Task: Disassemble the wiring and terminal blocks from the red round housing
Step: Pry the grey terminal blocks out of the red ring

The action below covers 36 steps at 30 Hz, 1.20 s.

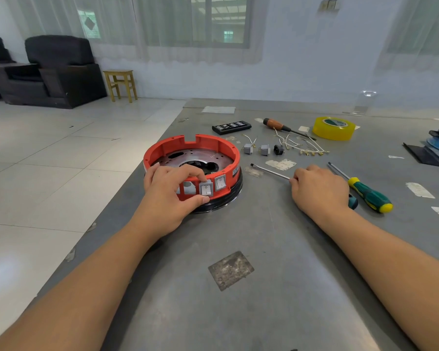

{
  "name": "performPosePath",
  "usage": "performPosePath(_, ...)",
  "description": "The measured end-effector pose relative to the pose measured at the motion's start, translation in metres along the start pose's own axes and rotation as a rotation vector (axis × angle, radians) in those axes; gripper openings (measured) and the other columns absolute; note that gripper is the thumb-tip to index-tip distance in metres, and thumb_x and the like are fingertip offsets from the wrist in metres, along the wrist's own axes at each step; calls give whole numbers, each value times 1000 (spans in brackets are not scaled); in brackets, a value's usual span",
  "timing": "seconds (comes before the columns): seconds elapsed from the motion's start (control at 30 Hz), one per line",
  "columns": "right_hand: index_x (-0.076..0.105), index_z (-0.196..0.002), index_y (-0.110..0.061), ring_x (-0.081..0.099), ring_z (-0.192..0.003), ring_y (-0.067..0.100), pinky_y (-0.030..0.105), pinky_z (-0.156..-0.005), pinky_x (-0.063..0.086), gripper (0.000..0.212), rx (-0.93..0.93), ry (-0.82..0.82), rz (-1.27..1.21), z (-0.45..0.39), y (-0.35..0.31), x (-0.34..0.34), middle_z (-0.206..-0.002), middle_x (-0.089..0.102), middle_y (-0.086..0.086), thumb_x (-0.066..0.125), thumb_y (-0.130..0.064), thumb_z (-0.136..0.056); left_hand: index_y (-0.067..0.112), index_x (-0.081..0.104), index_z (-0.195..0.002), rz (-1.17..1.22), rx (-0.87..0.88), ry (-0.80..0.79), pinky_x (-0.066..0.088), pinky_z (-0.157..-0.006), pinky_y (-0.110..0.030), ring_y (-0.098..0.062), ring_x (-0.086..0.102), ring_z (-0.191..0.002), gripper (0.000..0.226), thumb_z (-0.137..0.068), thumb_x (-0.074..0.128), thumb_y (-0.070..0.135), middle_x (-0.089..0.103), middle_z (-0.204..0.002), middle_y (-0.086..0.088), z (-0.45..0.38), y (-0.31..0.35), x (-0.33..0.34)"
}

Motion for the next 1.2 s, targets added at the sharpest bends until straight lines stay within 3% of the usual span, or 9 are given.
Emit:
performPosePath(0.17, 66, -120, -24, 59, -107, 29, 41, -88, 45, 38, -26, 77, 14, 3, -5, -9, -116, 64, 4, 48, -49, -99, 65, 51, -102, 14, -35, -10, 10, -128, -51, 1, 28, -121, 44, -86, 84, 40, 52, -113, 28, 1, 0, -2)
performPosePath(0.33, 59, -134, -21, 52, -121, 27, 44, -99, 43, 45, -397, 340, -375, 25, -60, -39, -133, 56, 4, 52, -47, -98, 55, 50, -108, 29, -22, -25, 19, -123, -58, 20, 29, -108, 45, -86, 85, 36, 56, -108, 35, 0, 0, -3)
performPosePath(0.47, 62, -131, -18, 56, -117, 26, 40, -95, 43, 41, -702, 482, -511, 49, -116, -55, -130, 60, 3, 52, -44, -101, 55, 48, -117, 74, 8, -24, 18, -123, -53, 8, 38, -118, 48, -81, 79, 51, 65, -111, 24, -1, -2, -5)
performPosePath(0.57, 69, -121, -15, 59, -105, 28, 40, -85, 45, 31, -784, 567, -481, 51, -135, -59, -120, 65, 6, 58, -34, -99, 64, 42, -118, 80, 41, -10, 19, -123, -51, 20, 35, -122, 51, -80, 75, 53, 64, -110, 24, -2, -3, -5)
performPosePath(0.67, 71, -115, -13, 59, -99, 29, 40, -81, 46, 25, -808, 556, -540, 48, -134, -56, -114, 65, 9, 62, -28, -98, 67, 41, -118, 85, 45, -8, 21, -118, -47, 30, 25, -118, 56, -78, 77, 51, 65, -108, 25, -3, -6, -4)
performPosePath(0.83, 68, -116, -9, 59, -100, 29, 41, -86, 51, 29, -815, 410, -684, 48, -130, -52, -116, 59, 11, 69, -30, -95, 68, 37, -118, 49, 45, -45, 18, -118, -45, 29, 23, -119, 61, -83, 81, 45, 64, -107, 30, -3, -7, -5)
performPosePath(0.93, 66, -107, -8, 60, -95, 25, 37, -79, 54, 28, -792, 368, -727, 49, -134, -56, -114, 58, 10, 72, -31, -93, 71, 35, -118, 30, 66, -42, 18, -121, -49, 31, 22, -119, 64, -86, 82, 42, 63, -106, 31, -2, -6, -5)
performPosePath(1.1, 63, -100, -11, 59, -90, 16, 21, -77, 48, 16, -680, 358, -883, 52, -129, -58, -109, 56, 2, 72, -16, -88, 72, 37, -121, 13, 70, -49, 16, -123, -50, 27, 23, -121, 59, -84, 75, 47, 60, -113, 33, 0, -4, -5)
performPosePath(1.2, 61, -104, -13, 56, -93, 12, 28, -79, 49, 20, -576, 283, -1036, 52, -122, -55, -107, 56, -3, 71, -12, -87, 67, 48, -125, 3, 116, 12, 16, -120, -41, 11, 34, -125, 47, -85, 68, 53, 57, -122, 33, 2, 1, -5)
Point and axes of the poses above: each hand's wrist, its own z-axis away from the middle knuckle, its own x-axis out of the palm, y = z × x, the point moved 3 cm from there along -z, towards the middle knuckle
